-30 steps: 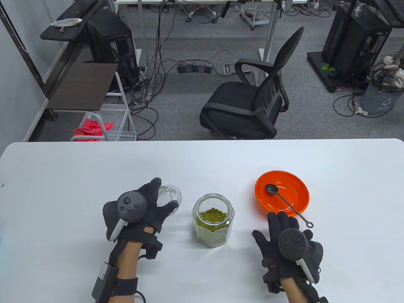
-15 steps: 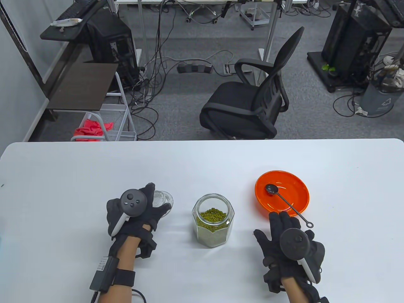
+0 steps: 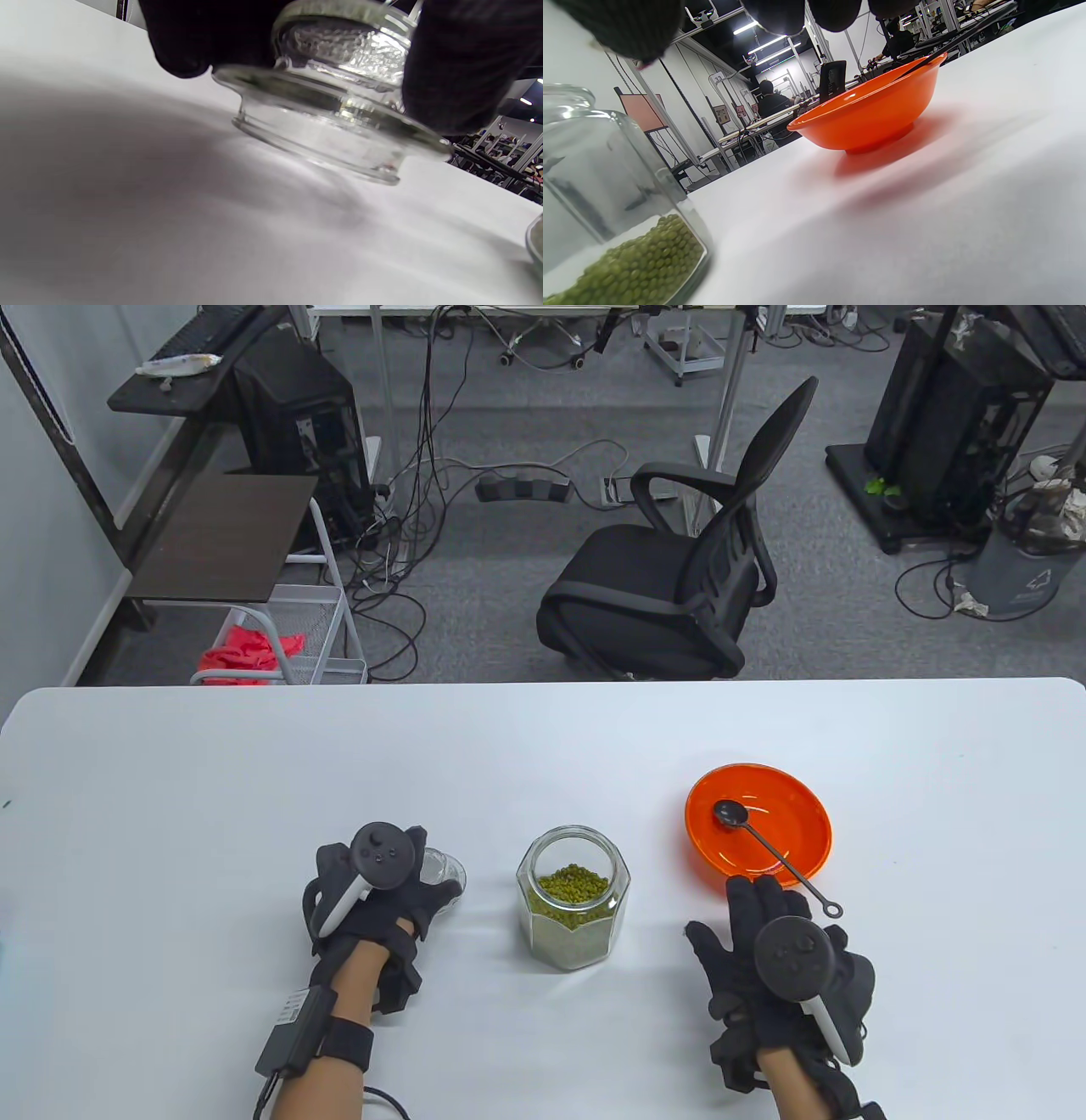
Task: Portion mung beans with measuring scoop (Bowl in hand)
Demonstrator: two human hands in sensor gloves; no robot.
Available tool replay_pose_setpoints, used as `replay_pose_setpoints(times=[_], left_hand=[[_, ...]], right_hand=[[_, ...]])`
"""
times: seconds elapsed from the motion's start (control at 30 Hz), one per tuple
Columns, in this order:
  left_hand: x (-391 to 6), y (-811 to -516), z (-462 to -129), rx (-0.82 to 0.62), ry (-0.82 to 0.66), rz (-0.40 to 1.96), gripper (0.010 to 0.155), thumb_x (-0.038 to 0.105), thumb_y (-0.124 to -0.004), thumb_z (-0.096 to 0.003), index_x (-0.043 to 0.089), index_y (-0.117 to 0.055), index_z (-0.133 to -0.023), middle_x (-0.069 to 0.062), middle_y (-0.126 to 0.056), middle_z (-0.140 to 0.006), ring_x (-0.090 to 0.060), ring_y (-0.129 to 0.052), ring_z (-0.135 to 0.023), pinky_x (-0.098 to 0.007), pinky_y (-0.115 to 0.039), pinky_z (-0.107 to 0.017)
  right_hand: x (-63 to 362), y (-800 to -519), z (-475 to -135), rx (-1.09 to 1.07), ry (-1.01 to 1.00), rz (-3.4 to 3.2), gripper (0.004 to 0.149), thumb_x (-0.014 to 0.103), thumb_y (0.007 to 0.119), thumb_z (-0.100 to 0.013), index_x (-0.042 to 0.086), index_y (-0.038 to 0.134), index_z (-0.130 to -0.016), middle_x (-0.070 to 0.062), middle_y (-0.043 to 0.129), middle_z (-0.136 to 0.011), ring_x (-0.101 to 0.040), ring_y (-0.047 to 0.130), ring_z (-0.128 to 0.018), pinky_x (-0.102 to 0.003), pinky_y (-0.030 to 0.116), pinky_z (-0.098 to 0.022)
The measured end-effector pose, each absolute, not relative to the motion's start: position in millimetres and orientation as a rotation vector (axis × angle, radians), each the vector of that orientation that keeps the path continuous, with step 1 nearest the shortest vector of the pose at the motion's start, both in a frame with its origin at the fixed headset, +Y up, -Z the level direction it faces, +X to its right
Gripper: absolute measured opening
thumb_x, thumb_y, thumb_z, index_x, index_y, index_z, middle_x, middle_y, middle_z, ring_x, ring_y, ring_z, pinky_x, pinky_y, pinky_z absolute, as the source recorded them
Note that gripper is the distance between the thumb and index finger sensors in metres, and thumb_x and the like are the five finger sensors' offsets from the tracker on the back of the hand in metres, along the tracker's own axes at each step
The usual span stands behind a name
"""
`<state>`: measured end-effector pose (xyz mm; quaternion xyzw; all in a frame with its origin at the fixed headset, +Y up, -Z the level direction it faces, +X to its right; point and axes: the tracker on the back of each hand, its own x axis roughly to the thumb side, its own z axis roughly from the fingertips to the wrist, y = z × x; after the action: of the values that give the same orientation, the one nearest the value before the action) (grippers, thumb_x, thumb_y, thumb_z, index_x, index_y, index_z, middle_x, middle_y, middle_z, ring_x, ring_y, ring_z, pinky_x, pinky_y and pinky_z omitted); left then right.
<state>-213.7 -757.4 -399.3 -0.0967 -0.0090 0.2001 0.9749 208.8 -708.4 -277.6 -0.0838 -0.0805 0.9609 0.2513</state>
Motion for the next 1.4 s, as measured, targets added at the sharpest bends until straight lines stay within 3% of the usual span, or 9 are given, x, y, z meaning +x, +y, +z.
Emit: replay_pose_setpoints(times=[0.6, 0.7, 0.8, 1.0, 1.4], left_hand=[[-203, -763, -390, -0.170, -0.017, 0.308, 0.091, 0.063, -0.089, -0.0408, 0.024, -0.048, -0.112, -0.006, -0.056, -0.108, -0.040, -0.068, -0.095, -0.054, -0.068, -0.070], [-201, -765, -387, -0.183, -0.009, 0.297, 0.091, 0.063, -0.086, -0.0429, 0.025, -0.042, -0.113, -0.006, -0.050, -0.110, -0.042, -0.064, -0.099, -0.056, -0.066, -0.071], [-201, -767, -380, -0.236, -0.025, 0.322, 0.095, 0.065, -0.080, -0.0450, 0.025, -0.030, -0.115, -0.007, -0.033, -0.115, -0.045, -0.049, -0.108, -0.063, -0.057, -0.075], [-198, -754, -354, -0.183, -0.084, 0.318, 0.093, 0.069, -0.071, -0.0465, 0.028, -0.024, -0.115, -0.008, -0.018, -0.116, -0.050, -0.028, -0.113, -0.070, -0.044, -0.077], [-196, -720, -308, -0.026, -0.164, 0.374, 0.091, 0.070, -0.068, -0.0471, 0.029, -0.024, -0.115, -0.006, -0.017, -0.117, -0.050, -0.021, -0.113, -0.071, -0.041, -0.077]], right_hand=[[208, -709, -278, -0.226, -0.212, 2.624, 0.075, 0.054, 0.080, -0.041, 0.018, 0.060, -0.104, -0.017, 0.050, -0.111, -0.051, 0.045, -0.105, -0.082, 0.021, -0.062], [208, -709, -278, -0.221, -0.211, 2.626, 0.075, 0.054, 0.080, -0.041, 0.018, 0.060, -0.104, -0.017, 0.050, -0.111, -0.051, 0.046, -0.105, -0.082, 0.021, -0.062], [206, -709, -278, -0.212, -0.210, 2.630, 0.074, 0.054, 0.080, -0.041, 0.018, 0.061, -0.104, -0.017, 0.050, -0.111, -0.051, 0.046, -0.105, -0.082, 0.022, -0.062], [204, -709, -278, -0.199, -0.221, 2.639, 0.074, 0.054, 0.080, -0.041, 0.018, 0.061, -0.103, -0.017, 0.050, -0.111, -0.051, 0.046, -0.104, -0.082, 0.022, -0.062], [202, -709, -278, -0.210, -0.295, 2.657, 0.073, 0.051, 0.083, -0.041, 0.017, 0.063, -0.102, -0.017, 0.053, -0.110, -0.052, 0.048, -0.104, -0.082, 0.024, -0.063]])
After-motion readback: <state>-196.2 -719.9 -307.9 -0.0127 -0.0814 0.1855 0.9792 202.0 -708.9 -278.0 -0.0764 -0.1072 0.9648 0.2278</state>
